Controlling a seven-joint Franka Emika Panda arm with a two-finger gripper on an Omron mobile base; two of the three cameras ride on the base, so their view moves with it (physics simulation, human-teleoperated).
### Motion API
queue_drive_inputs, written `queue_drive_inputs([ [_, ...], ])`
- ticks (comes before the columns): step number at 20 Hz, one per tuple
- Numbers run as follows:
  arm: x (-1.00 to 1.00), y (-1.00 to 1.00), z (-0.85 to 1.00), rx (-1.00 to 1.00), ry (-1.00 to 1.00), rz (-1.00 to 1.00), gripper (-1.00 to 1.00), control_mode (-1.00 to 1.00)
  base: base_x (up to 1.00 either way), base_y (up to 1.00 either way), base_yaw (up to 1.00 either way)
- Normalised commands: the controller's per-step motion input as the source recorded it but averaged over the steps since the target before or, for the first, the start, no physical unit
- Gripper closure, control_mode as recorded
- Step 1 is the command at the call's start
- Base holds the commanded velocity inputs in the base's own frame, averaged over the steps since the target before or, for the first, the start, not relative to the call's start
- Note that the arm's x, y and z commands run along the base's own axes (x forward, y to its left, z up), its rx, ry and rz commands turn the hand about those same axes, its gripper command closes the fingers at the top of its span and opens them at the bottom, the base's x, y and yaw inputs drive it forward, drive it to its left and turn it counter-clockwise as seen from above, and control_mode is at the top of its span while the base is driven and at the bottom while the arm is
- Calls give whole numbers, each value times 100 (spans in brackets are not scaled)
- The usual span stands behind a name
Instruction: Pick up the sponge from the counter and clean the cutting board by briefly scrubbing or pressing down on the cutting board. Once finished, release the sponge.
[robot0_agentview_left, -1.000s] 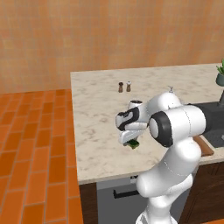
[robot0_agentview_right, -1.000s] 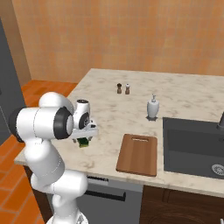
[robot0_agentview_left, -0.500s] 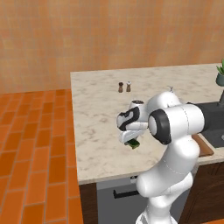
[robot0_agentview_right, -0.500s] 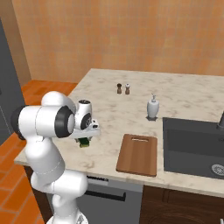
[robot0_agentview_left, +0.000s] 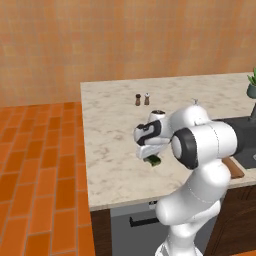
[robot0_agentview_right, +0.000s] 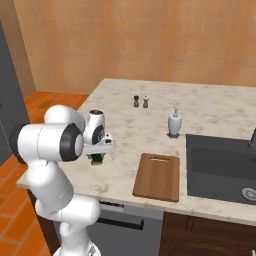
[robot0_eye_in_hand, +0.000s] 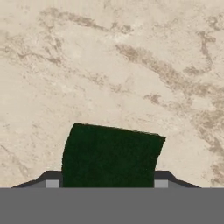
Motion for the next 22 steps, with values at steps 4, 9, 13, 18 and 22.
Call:
queue_drive_inputs([
  [4,0,-51,12,1,0,-2,100,-100,0,0,0],
  [9,1,-72,15,2,0,0,100,-100,0,0,0],
  [13,0,-61,19,3,0,-3,100,-100,0,0,0],
  [18,5,-73,14,3,1,0,100,-100,0,0,0],
  [22,7,-88,3,1,8,0,100,-100,0,0,0],
])
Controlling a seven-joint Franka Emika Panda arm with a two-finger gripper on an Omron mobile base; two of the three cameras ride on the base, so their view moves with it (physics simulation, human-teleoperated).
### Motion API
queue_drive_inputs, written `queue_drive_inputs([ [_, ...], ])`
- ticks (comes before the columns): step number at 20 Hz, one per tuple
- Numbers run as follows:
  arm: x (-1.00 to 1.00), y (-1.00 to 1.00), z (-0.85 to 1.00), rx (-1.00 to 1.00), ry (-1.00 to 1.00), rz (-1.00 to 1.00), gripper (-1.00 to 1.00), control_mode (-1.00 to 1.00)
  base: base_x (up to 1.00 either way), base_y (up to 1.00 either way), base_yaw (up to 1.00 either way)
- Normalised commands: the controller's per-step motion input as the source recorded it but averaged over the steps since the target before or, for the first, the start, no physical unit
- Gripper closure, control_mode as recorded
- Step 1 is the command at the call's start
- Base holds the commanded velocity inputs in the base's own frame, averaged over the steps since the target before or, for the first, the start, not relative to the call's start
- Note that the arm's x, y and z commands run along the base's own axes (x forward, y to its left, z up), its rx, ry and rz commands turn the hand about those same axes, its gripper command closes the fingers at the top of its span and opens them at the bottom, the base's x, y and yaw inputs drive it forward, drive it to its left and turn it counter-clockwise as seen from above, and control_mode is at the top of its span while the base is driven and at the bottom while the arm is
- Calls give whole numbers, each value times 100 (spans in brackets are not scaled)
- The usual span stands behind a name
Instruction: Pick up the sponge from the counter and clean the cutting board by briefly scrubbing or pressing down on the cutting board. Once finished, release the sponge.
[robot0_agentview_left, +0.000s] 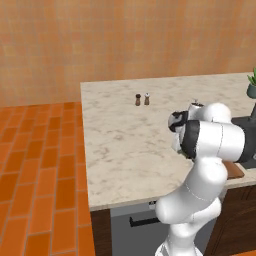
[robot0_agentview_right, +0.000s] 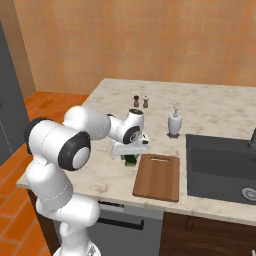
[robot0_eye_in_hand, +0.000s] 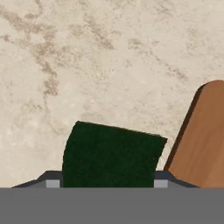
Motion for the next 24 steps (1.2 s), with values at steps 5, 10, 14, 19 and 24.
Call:
queue_drive_inputs([
  [5,40,-74,0,0,5,-1,100,-100,0,0,0],
  [10,4,-2,0,0,0,-2,100,-100,0,0,0],
  [14,11,-34,-31,0,0,0,100,-100,0,0,0],
  [19,7,-1,-20,0,0,0,100,-100,0,0,0],
  [24,14,-11,-25,0,0,0,100,-100,0,0,0],
])
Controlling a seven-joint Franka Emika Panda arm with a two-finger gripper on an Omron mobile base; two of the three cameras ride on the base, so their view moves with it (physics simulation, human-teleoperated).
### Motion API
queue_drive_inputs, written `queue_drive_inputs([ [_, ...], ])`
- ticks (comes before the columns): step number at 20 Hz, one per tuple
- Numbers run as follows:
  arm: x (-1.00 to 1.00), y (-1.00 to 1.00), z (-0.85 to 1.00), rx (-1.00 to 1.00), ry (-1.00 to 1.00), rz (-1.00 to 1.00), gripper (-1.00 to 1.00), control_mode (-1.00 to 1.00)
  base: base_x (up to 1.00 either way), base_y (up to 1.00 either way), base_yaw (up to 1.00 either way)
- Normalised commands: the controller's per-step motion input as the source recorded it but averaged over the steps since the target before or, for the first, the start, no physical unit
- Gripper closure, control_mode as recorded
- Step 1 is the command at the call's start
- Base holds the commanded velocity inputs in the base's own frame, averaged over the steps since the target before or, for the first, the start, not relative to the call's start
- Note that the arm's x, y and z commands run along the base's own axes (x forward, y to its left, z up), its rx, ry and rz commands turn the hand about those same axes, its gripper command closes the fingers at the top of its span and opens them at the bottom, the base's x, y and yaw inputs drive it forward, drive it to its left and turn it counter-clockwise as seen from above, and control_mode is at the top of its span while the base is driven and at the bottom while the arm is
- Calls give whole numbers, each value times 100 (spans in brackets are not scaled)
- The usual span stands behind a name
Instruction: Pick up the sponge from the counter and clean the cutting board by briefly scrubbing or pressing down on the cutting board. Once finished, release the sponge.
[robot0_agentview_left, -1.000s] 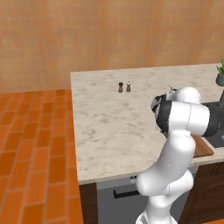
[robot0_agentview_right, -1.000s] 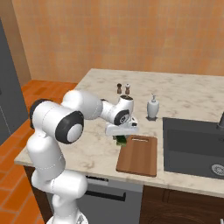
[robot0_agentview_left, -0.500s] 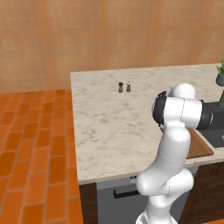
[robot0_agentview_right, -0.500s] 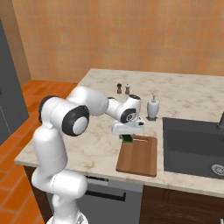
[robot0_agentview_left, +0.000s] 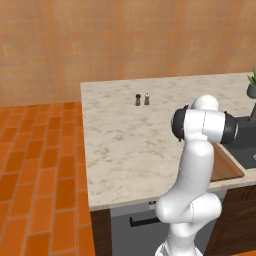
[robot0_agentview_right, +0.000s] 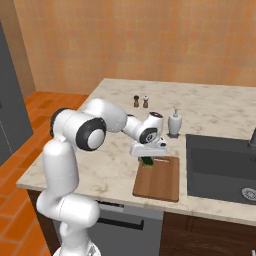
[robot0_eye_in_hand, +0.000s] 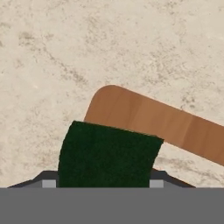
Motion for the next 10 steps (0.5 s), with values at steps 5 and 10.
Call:
queue_drive_inputs([
  [5,21,-12,-34,0,0,0,100,-100,0,0,0],
  [10,1,-25,-41,0,0,0,100,-100,0,0,0],
])
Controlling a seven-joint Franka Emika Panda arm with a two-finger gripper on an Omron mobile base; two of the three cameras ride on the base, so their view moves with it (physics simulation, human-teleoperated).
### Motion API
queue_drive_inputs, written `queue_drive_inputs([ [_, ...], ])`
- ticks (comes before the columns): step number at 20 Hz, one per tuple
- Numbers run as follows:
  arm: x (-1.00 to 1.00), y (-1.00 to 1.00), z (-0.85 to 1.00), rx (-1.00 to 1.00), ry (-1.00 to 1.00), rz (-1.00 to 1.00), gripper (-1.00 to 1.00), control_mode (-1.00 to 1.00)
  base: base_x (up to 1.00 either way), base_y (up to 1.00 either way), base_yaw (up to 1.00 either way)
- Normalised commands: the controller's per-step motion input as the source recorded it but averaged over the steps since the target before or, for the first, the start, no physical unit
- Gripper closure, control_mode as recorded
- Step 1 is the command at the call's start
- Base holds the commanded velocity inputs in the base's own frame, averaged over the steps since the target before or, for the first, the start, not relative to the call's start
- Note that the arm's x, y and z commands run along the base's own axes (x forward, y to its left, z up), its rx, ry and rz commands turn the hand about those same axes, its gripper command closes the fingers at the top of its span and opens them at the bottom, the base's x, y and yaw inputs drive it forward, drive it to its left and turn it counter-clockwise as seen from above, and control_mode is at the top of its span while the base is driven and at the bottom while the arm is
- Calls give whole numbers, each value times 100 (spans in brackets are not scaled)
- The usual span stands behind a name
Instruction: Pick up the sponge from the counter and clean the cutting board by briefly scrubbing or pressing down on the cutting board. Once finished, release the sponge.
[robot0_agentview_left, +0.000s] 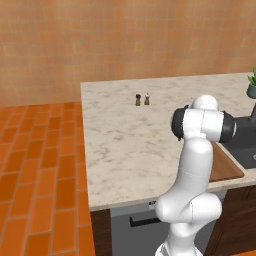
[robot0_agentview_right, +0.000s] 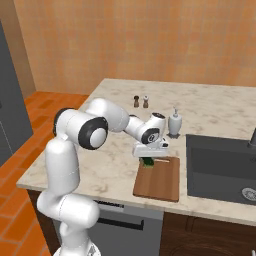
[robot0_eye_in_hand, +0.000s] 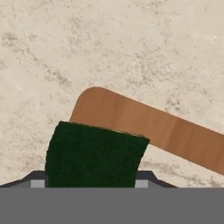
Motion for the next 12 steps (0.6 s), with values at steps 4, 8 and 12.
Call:
queue_drive_inputs([
  [4,-54,-33,-39,4,4,0,100,-100,0,0,0],
  [8,-84,-43,-60,6,16,-1,100,-100,0,0,0],
  [12,-78,-24,-40,5,12,-3,100,-100,0,0,0],
])
